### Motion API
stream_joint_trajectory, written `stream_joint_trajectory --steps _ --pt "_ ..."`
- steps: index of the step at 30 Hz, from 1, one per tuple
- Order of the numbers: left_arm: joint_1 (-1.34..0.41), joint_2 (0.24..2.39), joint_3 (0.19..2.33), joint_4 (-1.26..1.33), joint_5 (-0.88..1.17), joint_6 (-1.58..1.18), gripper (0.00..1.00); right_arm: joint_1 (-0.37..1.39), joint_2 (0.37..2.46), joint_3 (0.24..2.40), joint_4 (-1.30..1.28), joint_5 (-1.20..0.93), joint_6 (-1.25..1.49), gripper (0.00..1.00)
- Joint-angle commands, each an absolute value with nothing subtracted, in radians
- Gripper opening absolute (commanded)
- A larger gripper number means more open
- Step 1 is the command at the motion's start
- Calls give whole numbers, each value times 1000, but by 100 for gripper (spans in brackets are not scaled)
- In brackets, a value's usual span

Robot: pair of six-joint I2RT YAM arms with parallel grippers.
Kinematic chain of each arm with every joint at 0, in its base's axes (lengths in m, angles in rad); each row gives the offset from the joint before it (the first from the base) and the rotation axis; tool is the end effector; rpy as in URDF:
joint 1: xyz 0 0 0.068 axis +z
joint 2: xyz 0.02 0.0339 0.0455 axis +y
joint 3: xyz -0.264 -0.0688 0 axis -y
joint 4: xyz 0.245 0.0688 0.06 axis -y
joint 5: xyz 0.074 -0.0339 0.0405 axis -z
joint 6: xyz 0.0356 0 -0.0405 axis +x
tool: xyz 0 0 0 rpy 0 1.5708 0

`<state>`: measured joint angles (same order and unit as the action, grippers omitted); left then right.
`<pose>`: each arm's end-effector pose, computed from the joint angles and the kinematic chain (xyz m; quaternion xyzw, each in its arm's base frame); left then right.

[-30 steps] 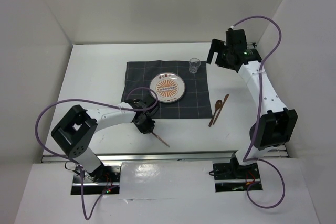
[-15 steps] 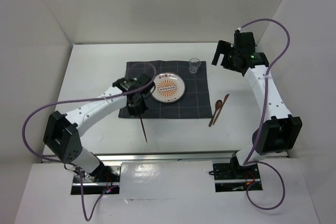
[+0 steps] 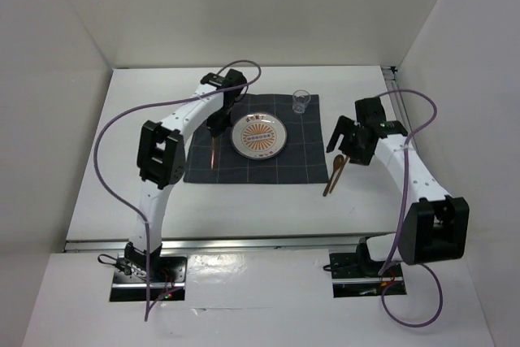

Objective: Set the dinner table for one person

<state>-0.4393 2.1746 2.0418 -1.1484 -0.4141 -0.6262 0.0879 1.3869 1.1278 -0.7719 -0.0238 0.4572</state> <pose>0.4144 -0.1789 0.2557 -0.1199 0.9614 0.1035 0.2250 0.2791 0.0254 0.2743 0.1738 0.9479 0.0828 0.2537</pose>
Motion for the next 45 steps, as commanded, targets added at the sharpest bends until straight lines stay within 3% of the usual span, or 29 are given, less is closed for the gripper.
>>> stream_joint_trajectory --steps 1,4,7,13,18,24,25,28,34,38,45 --pt "-430 2281 2152 -1210 -434 -534 0 78 1252 998 -730 -60 546 85" --pt "-410 2302 2161 -1161 -411 -534 0 78 1184 887 -677 -100 568 74" --pt "-382 2322 2142 -1126 -383 -534 0 78 1184 841 -676 -118 578 71" --pt "-344 2349 2166 -1066 -240 -505 0 87 1245 802 -641 -107 578 68" --pt "-344 2371 2177 -1046 -239 -505 0 87 1299 790 -606 -89 588 67" --pt "-334 2419 2186 -1046 -204 -485 0 87 1376 830 -572 -89 569 47" --pt "-334 2419 2186 -1046 -204 -485 4 87 1387 830 -563 -78 569 47" --pt "-334 2384 2158 -1025 -178 -476 29 87 1422 867 -563 -54 551 47" --pt "-334 2274 2126 -1039 -129 -498 53 87 1512 917 -531 -31 532 41" --pt "-334 2154 2062 -1039 -129 -520 55 87 1563 949 -520 -6 532 35" --pt "-353 2017 1993 -1029 -129 -529 55 87 1598 940 -520 14 541 35"
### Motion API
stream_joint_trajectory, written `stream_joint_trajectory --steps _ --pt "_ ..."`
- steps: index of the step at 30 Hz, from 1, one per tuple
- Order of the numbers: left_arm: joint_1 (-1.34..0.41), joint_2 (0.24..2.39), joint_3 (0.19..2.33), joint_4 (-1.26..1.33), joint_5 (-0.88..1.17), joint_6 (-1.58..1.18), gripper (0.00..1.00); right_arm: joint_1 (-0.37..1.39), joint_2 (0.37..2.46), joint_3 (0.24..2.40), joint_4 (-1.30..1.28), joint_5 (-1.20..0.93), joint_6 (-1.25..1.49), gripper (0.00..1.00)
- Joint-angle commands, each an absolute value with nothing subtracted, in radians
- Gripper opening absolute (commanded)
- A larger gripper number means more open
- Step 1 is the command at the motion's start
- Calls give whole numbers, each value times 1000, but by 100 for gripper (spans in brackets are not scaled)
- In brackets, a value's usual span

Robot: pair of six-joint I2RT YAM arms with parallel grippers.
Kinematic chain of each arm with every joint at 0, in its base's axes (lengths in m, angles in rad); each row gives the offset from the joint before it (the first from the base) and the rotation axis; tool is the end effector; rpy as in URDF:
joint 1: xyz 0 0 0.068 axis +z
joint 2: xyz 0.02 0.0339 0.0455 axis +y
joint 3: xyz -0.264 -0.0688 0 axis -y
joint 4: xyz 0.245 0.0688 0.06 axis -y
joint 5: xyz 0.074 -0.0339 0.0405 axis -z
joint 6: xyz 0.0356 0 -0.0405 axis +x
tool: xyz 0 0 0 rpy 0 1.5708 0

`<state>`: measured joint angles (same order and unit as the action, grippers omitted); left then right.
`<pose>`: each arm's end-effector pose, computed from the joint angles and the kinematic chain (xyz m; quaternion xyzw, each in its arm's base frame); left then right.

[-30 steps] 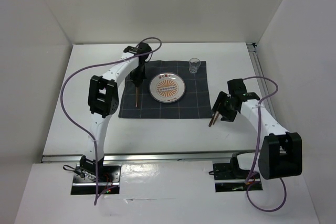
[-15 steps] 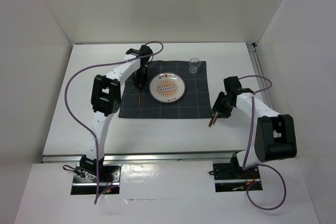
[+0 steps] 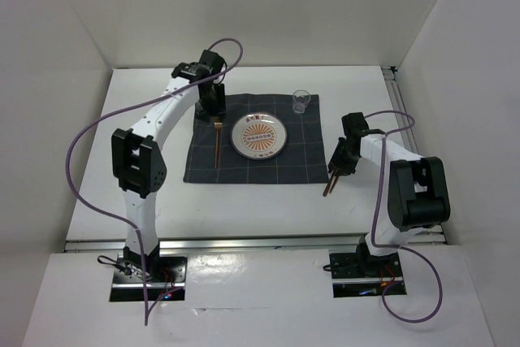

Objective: Set the dinner table for one person

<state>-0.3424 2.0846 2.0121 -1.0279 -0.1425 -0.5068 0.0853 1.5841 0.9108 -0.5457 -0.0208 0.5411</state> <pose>0.4237 -0.1456 0.2881 -0.0962 0.9654 -0.0327 0.2403 0.2891 0.0255 0.1687 0.2207 0.9595 0.0637 0.1633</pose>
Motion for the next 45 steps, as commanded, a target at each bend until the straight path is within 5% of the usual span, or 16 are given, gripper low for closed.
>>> stream_joint_trajectory --steps 1,11,15,22,31,41,45 --pt "-353 1991 1993 -1029 -129 -529 55 87 1598 940 -520 14 541 35" --pt "-362 1913 1974 -1058 -149 -529 55 87 1652 908 -477 34 541 39" --pt "-362 1893 1965 -1058 -140 -529 55 87 1663 922 -495 63 541 22" --pt "-362 1832 1921 -1006 -118 -560 55 190 1542 1102 -592 176 494 9" --pt "-371 1821 1888 -1020 -97 -621 54 302 1770 1411 -644 28 388 2" --pt "-362 1761 1795 -1043 -198 -609 53 347 1999 1548 -650 8 359 3" --pt "-362 1741 1773 -1034 -207 -600 53 356 2022 1557 -660 17 368 25"
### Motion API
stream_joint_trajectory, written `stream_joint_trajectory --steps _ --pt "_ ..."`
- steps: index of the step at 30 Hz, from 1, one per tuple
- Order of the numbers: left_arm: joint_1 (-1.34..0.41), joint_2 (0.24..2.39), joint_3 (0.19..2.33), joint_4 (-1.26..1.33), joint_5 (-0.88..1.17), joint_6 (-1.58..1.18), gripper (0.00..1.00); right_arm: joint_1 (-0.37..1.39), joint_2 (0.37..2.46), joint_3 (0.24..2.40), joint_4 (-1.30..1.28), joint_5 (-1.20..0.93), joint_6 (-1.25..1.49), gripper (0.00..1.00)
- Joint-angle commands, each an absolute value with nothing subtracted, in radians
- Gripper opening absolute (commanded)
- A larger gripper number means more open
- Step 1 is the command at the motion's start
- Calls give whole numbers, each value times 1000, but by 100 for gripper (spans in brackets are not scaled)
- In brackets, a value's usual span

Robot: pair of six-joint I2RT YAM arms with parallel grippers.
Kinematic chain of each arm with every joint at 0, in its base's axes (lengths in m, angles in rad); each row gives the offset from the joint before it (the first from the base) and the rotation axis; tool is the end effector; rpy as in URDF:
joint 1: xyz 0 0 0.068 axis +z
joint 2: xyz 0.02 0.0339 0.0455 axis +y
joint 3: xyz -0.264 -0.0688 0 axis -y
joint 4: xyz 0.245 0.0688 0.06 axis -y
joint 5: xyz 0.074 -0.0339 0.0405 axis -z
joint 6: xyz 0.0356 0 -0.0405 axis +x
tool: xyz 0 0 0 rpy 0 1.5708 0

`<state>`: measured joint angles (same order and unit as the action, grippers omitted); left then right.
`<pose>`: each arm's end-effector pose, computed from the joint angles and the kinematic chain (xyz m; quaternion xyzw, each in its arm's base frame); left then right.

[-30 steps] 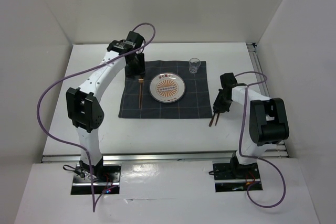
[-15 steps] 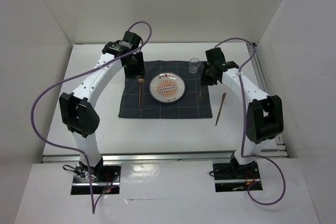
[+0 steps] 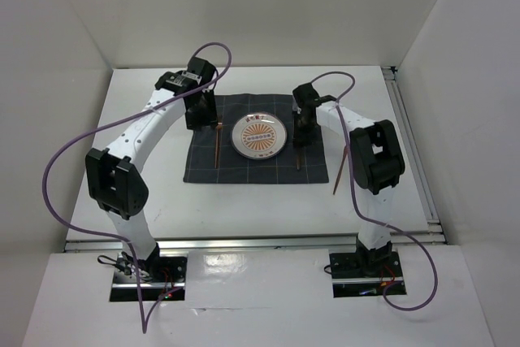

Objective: Set the dinner table for one person

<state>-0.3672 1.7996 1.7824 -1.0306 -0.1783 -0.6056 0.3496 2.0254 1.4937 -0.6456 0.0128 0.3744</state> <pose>0.3572 -0.1306 0.3319 -0.1373 0.9526 -0.0443 0.2678 0.3943 0.1433 0.1770 0.0134 0.9806 0.0634 0.1850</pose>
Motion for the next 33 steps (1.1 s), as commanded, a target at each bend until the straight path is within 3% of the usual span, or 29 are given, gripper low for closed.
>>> stream_joint_trajectory --steps 1,7,12,19,22,24,33 --pt "-362 1741 1773 -1034 -207 -600 53 356 2022 1557 -660 17 379 38" --pt "-362 1741 1784 -1043 -207 -589 53 356 1968 1537 -660 54 388 59" --pt "-362 1741 1784 -1043 -207 -589 53 313 1853 1531 -699 138 377 58" --pt "-362 1732 1784 -1034 -207 -580 53 77 1580 1186 -594 57 365 57" --pt "-362 1732 1784 -1034 -195 -580 53 61 1580 1122 -603 43 365 58" --pt "-362 1732 1784 -1034 -186 -580 53 52 1594 1112 -612 28 406 70" --pt "-362 1732 1784 -1034 -186 -571 53 21 1684 991 -543 9 472 61"
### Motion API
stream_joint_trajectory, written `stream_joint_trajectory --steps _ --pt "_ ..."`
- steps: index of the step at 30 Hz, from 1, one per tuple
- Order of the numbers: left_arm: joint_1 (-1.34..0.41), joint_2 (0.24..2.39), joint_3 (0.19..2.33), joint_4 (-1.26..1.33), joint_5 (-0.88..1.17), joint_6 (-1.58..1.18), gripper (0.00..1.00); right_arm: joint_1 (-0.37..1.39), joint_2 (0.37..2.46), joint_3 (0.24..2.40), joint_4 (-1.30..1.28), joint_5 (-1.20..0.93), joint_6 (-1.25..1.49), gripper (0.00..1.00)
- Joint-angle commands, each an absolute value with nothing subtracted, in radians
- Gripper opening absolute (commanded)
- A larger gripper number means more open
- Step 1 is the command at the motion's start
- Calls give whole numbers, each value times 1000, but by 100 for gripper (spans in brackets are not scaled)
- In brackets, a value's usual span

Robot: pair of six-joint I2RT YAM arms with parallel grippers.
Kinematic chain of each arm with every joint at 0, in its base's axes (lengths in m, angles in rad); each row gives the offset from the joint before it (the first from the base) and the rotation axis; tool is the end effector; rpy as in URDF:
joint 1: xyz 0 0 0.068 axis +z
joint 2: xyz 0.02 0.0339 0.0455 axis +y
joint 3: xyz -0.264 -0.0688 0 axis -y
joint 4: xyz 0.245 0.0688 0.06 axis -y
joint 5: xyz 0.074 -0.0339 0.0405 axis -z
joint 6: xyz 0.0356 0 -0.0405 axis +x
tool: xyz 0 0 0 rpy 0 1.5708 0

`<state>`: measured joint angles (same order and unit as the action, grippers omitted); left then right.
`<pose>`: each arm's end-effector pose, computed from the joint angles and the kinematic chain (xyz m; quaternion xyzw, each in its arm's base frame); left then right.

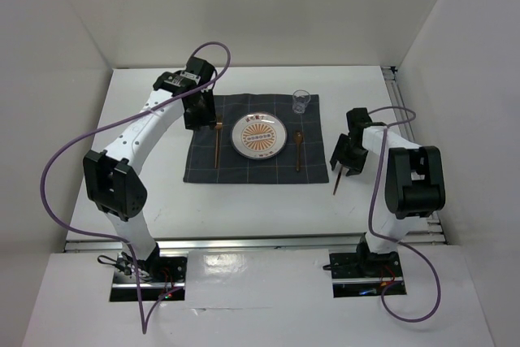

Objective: Set the dinner table for one person

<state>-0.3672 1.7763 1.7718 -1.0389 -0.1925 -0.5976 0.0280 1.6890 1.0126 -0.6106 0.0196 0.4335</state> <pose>0.3515 -0.1279 0.3367 -0.1353 0.9517 -0.0382 0.2729 0.3103 0.0080 0.1639 0.2007 0.9693 0.0229 0.1399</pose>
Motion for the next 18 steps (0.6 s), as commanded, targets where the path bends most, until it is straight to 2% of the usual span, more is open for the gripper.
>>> stream_joint_trajectory --steps 1,6,7,10,11,13,18 --pt "-362 1732 1784 -1034 -186 -571 53 21 1684 982 -543 18 472 60" --pt "-362 1732 1784 -1034 -186 -571 53 21 1706 963 -508 28 472 45" --pt "-362 1732 1784 -1034 -186 -571 53 21 1706 954 -508 28 472 36" --pt "-362 1732 1793 -1034 -186 -571 53 21 1706 968 -499 28 472 21" --pt "-362 1732 1802 -1034 -186 -571 53 21 1706 977 -499 44 472 11" --pt "-362 1732 1802 -1034 -186 -571 53 21 1685 1003 -528 86 499 3" --pt "-362 1732 1812 -1043 -204 -561 53 31 1598 1090 -567 83 456 0"
